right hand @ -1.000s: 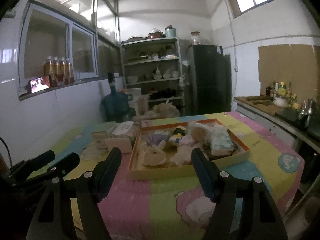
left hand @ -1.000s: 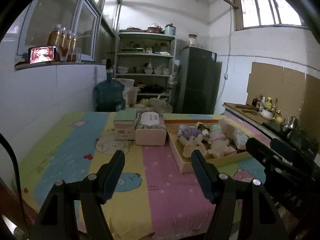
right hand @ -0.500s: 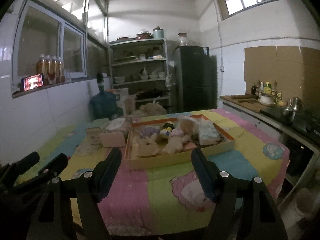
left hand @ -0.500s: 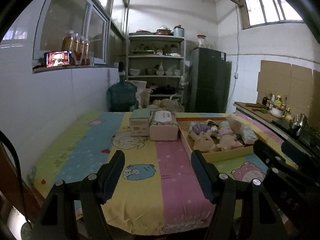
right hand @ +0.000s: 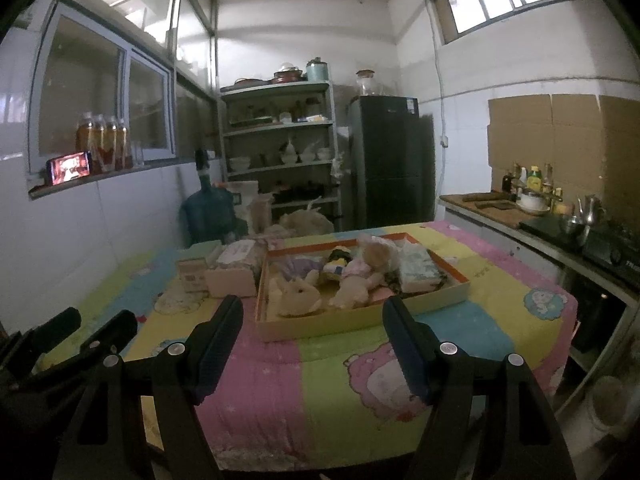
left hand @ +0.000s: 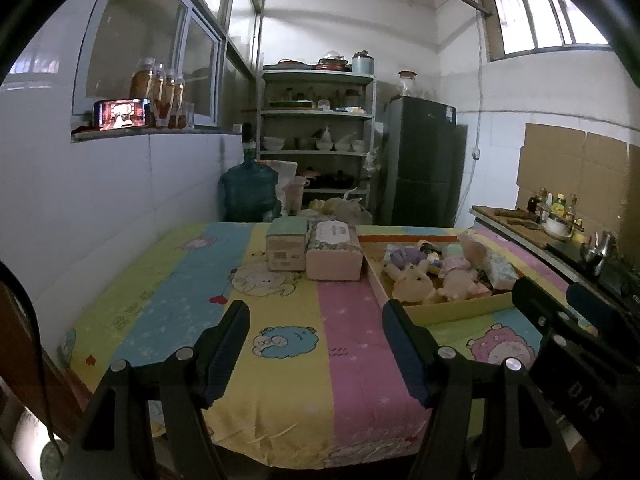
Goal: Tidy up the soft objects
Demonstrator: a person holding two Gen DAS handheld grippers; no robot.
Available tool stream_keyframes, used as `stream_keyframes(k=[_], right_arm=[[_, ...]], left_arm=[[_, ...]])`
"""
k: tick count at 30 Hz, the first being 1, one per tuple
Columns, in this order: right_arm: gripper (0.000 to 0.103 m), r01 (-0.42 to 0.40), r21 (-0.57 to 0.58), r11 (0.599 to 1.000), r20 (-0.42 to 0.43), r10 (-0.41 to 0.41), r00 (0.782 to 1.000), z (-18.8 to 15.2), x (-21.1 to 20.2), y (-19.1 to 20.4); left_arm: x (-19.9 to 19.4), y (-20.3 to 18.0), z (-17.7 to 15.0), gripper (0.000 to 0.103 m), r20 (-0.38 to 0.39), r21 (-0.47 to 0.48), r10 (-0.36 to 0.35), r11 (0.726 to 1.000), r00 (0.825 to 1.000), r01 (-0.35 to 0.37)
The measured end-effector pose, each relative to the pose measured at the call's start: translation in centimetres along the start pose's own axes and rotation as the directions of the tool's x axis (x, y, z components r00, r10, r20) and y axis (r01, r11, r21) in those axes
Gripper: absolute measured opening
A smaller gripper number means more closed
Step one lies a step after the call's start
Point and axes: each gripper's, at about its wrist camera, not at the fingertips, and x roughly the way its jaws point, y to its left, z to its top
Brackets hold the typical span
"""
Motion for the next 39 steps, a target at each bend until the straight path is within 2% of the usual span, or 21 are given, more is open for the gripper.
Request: stream_keyframes(k=[39], right_arm=[[0.074, -0.002, -0.002, 1.000, -0.007, 0.002, 1.000, -0.09, 0.22, 0.52]], left_arm=[[0.20, 0.30, -0.03, 0.068, 0.000, 0.007, 0.006, 1.000, 1.000, -0.006]])
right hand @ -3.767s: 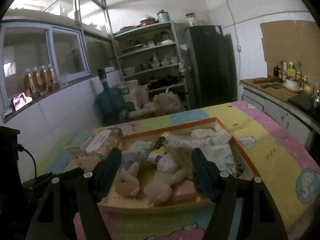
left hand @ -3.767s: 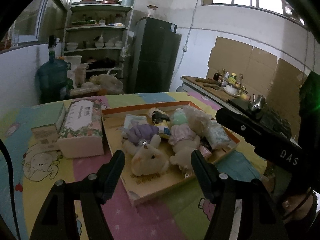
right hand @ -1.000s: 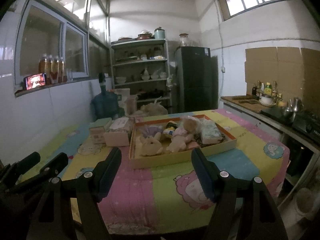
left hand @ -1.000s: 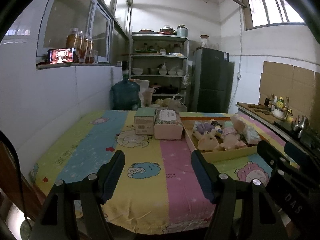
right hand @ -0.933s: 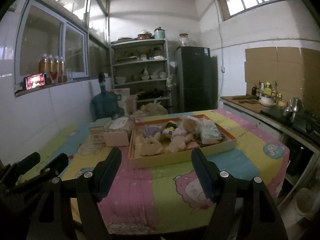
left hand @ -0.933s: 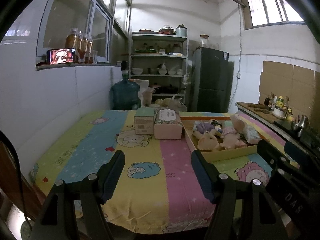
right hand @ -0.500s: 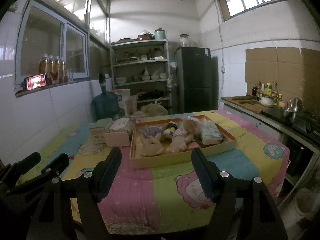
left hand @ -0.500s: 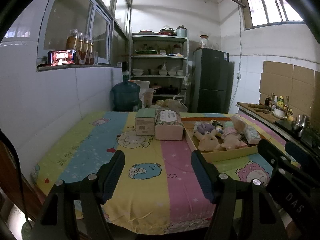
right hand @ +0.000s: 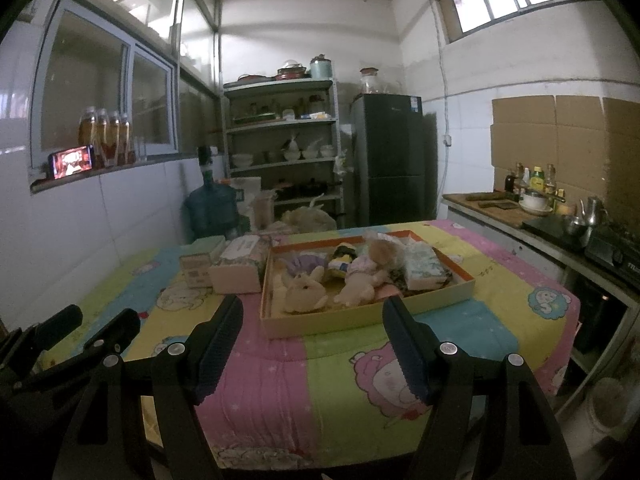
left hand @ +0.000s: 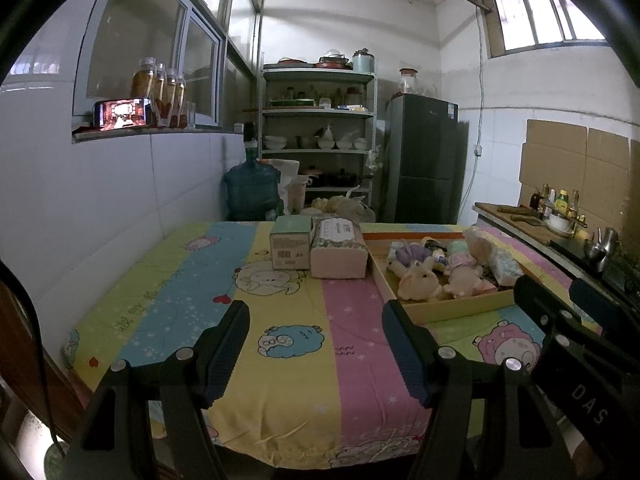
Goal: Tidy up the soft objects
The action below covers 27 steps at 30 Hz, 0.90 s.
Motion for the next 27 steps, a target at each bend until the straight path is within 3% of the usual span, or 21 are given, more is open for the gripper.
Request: stream_keyframes(k=[27], right_arm=[[0.074, 0.000, 0.000, 1.000, 0.003, 0.000, 1.000, 0.08, 0.05, 0.06]], left_arm=[[-0.01, 0.26, -0.03, 0.068, -0.001, 0.000, 0.002, 1.000, 1.000, -0.002]])
